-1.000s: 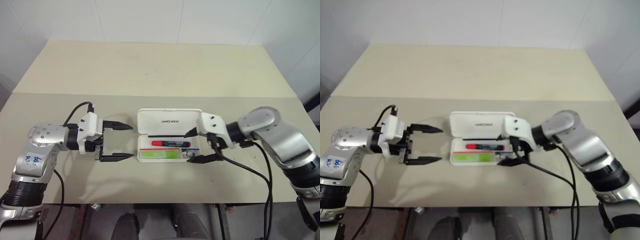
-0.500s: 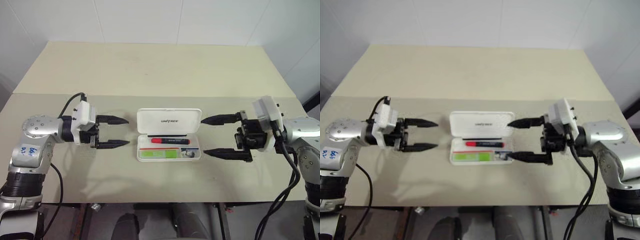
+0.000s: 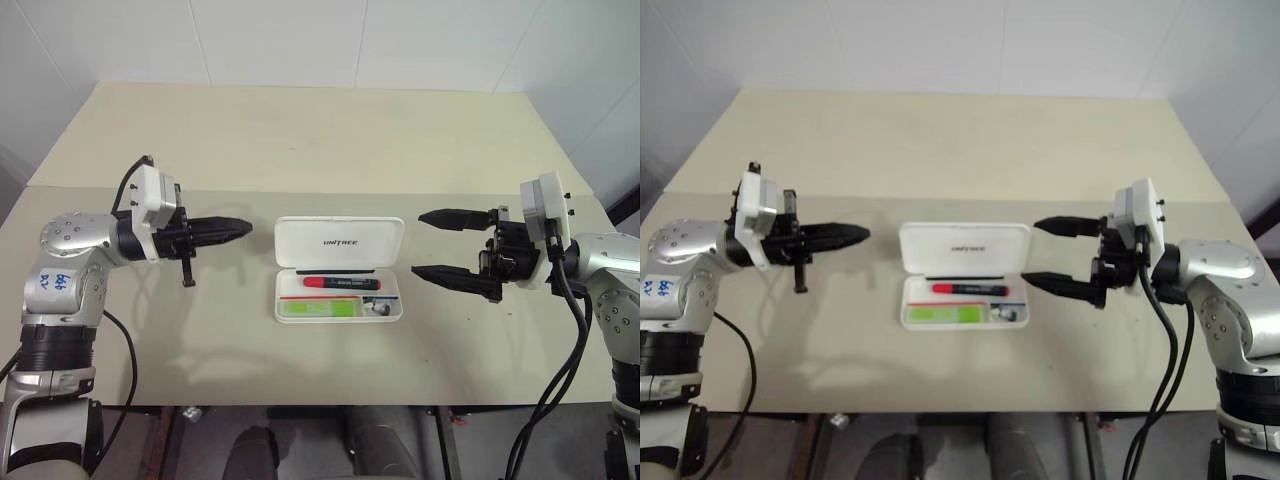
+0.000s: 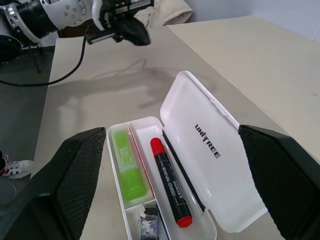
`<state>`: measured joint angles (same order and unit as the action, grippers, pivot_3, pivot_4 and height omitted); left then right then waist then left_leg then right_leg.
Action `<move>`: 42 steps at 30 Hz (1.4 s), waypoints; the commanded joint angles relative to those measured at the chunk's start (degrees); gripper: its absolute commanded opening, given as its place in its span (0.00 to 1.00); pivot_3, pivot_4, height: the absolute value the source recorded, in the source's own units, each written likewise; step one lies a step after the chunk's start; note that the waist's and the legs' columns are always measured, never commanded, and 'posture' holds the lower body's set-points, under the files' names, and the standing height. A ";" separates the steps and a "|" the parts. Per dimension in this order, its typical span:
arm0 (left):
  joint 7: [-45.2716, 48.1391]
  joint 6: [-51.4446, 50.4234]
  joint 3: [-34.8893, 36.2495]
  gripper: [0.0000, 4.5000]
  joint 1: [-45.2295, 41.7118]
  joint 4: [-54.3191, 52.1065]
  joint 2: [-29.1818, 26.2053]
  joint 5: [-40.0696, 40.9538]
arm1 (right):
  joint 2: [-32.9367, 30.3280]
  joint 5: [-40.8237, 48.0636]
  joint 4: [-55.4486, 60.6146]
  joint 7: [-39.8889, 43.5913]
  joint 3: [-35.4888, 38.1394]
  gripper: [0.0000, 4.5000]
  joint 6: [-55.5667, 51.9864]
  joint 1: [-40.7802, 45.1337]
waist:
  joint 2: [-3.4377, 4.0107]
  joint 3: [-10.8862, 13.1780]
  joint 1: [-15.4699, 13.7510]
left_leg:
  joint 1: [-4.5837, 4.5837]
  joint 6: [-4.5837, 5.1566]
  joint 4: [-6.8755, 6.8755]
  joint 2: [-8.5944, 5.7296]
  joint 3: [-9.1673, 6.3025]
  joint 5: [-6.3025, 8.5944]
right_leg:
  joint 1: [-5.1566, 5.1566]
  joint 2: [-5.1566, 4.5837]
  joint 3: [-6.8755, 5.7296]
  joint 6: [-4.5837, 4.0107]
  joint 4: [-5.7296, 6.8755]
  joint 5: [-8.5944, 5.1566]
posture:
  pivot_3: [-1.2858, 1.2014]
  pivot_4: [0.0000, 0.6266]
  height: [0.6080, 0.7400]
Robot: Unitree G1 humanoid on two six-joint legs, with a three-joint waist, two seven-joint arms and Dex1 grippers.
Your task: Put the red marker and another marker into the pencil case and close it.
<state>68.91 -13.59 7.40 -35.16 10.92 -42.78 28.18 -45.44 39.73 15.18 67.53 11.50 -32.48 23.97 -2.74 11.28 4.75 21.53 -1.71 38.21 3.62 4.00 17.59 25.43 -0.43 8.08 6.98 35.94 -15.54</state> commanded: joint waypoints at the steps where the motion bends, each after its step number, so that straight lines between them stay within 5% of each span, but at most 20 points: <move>1: -3.44 1.85 0.57 0.01 -4.76 4.35 1.68 -2.11 | -0.27 -0.20 -0.41 0.28 0.01 1.00 1.78 0.44 | 0.00 0.00 -0.01 | 0.00 0.00 0.00 0.00 0.00 0.00 | 0.00 0.00 0.00 0.00 0.00 0.00 | 0.52 0.24 1.00; 8: -10.05 14.28 -6.49 0.01 -10.39 19.19 7.36 -15.25 | 1.13 -1.65 -1.47 -1.16 -1.01 1.00 4.20 1.37 | 0.01 -0.01 -0.11 | 0.00 -0.01 0.00 -0.03 0.01 0.00 | 0.00 0.00 0.02 0.03 -0.01 0.02 | 0.52 0.24 1.00; 15: -7.92 19.59 -9.32 0.01 -10.75 24.65 12.25 -17.57 | 1.59 -1.07 0.13 -3.73 -0.22 1.00 4.60 -0.31 | 0.00 0.00 -0.09 | 0.05 -0.01 -0.03 -0.02 0.04 0.00 | 0.02 0.00 0.04 0.04 -0.03 0.02 | 0.52 0.24 1.00; 30: 2.04 15.48 -6.84 0.01 -8.04 12.47 11.29 -10.30 | 2.32 0.01 2.26 -5.89 -0.37 1.00 4.85 -3.37 | 0.00 0.00 -0.16 | 0.04 0.00 -0.01 -0.02 0.01 0.00 | 0.01 0.01 0.06 0.06 0.01 0.03 | 0.52 0.24 1.00; 42: 3.33 12.60 -16.61 0.01 0.92 2.77 9.78 -18.04 | 3.29 -0.46 2.66 -6.65 -0.78 1.00 4.96 -3.46 | 0.01 -0.01 -0.12 | 0.02 0.00 0.05 -0.03 -0.01 -0.01 | -0.02 0.00 0.08 0.06 0.03 0.04 | 0.52 0.24 1.00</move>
<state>73.88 -1.72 -7.83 -34.85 14.22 -32.84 12.74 -42.34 38.49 15.66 61.53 9.47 -28.64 20.65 -2.73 11.27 4.63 21.55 -1.71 38.27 3.59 3.99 17.58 25.40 -0.43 8.16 7.05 35.97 -15.50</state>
